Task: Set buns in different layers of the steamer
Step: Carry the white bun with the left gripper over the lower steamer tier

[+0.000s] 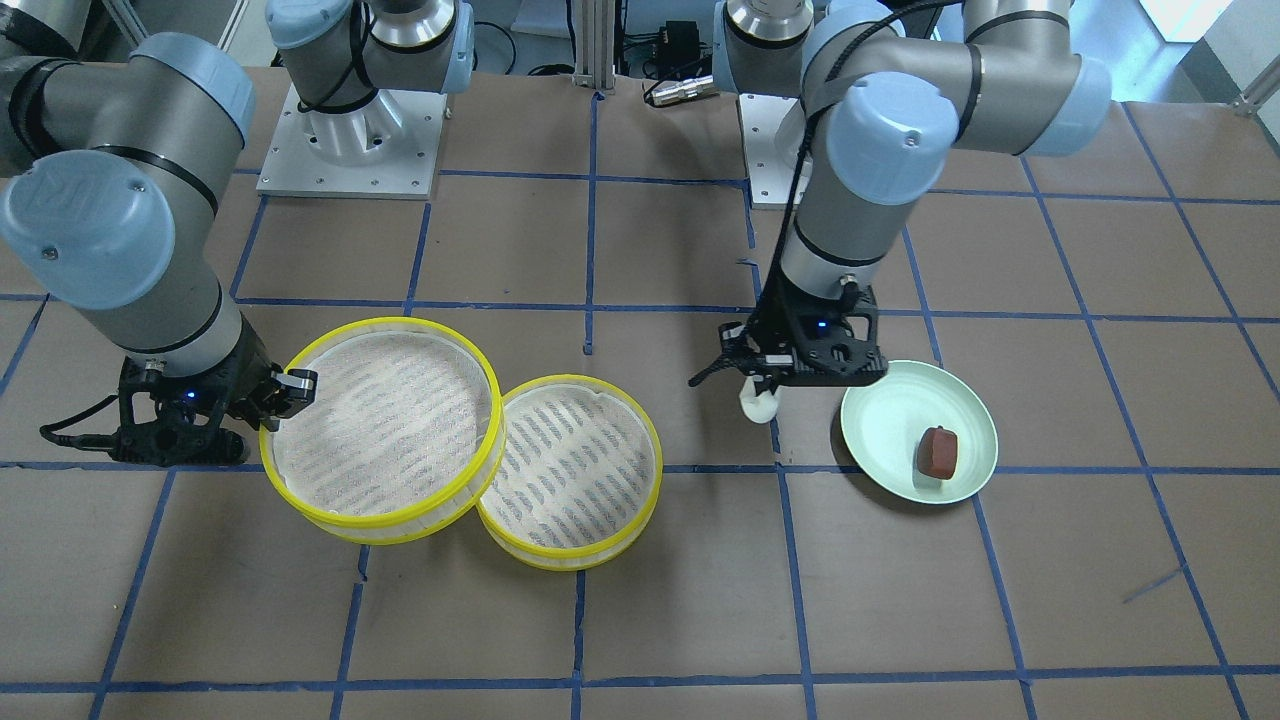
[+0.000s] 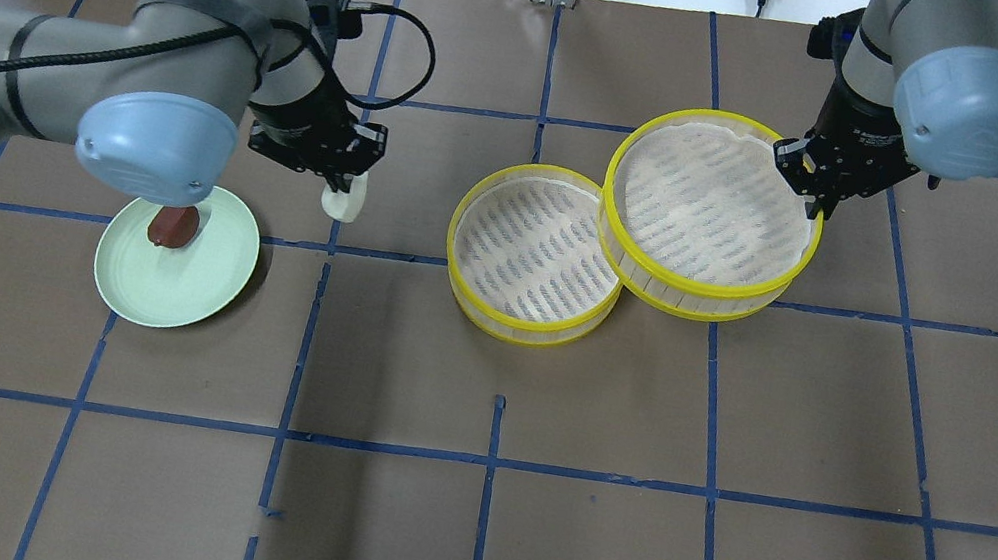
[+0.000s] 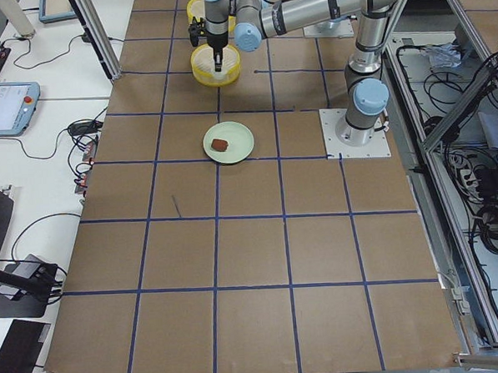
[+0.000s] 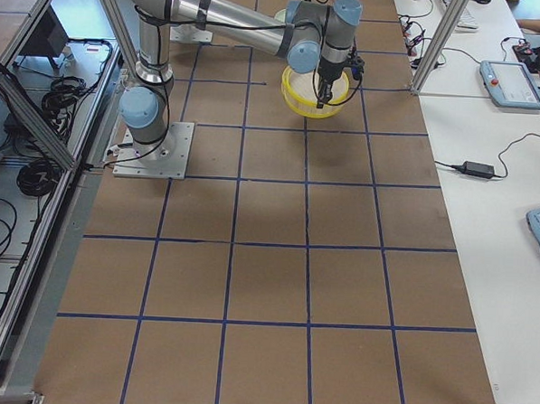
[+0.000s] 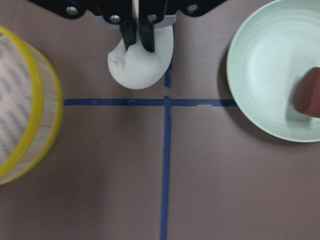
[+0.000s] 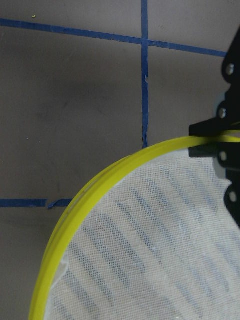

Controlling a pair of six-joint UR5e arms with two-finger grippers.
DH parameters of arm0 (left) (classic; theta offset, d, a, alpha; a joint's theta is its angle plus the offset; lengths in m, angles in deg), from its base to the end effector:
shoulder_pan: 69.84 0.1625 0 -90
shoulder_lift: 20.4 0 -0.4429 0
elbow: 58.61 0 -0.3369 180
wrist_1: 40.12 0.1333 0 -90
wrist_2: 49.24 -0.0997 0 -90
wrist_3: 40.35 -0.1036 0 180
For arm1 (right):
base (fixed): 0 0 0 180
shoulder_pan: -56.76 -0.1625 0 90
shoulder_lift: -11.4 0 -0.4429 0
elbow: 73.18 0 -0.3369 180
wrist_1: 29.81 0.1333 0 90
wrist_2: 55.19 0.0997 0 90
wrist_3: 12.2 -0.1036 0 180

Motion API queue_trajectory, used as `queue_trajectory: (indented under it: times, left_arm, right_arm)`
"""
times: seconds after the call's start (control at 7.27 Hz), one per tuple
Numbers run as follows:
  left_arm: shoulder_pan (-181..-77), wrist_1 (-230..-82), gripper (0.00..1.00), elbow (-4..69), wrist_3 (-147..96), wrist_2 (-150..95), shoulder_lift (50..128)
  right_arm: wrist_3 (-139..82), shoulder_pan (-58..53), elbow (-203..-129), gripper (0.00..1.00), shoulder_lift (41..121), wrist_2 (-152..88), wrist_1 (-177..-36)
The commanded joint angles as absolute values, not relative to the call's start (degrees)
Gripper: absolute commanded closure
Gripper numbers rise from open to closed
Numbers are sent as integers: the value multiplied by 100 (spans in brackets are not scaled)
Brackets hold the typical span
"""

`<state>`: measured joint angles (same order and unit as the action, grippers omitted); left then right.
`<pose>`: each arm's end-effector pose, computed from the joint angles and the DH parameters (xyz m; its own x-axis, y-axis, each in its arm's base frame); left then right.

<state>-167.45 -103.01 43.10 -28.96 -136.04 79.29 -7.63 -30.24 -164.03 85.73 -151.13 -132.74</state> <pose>-0.2038 -0.4749 0.3831 -0.9955 -0.0598 0.0741 -0.0661 0.9940 -0.0866 0.0944 -0.5414 0.3841 -0.9946 -0.0340 0.0980 -0.0271 0.9971 0.0706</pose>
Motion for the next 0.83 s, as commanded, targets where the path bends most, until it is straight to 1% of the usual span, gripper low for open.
queue_trajectory:
  times: [0.0,0.14,0.28,0.41,0.69]
  left_arm:
    - [-17441,-9247,90,4264,-1763,-13205,8634]
    - [-17591,-8589,90,4264,-1480,-13194,9065]
    - [-17618,-8478,82,4246,-1425,-13194,9182]
    - [-17619,-8476,2,4211,-1355,-13212,9192]
    - [-17619,-8494,0,4193,-1371,-13264,9096]
  right_arm:
    - [-771,-3025,-16406,92,8584,-15107,-13273]
    - [-771,-3025,-16406,92,8584,-15107,-13265]
    - [-780,-3025,-16406,92,8593,-15081,-13273]
    - [-806,-3025,-16406,92,8602,-15098,-13265]
    - [-937,-3060,-16397,92,8619,-15064,-13265]
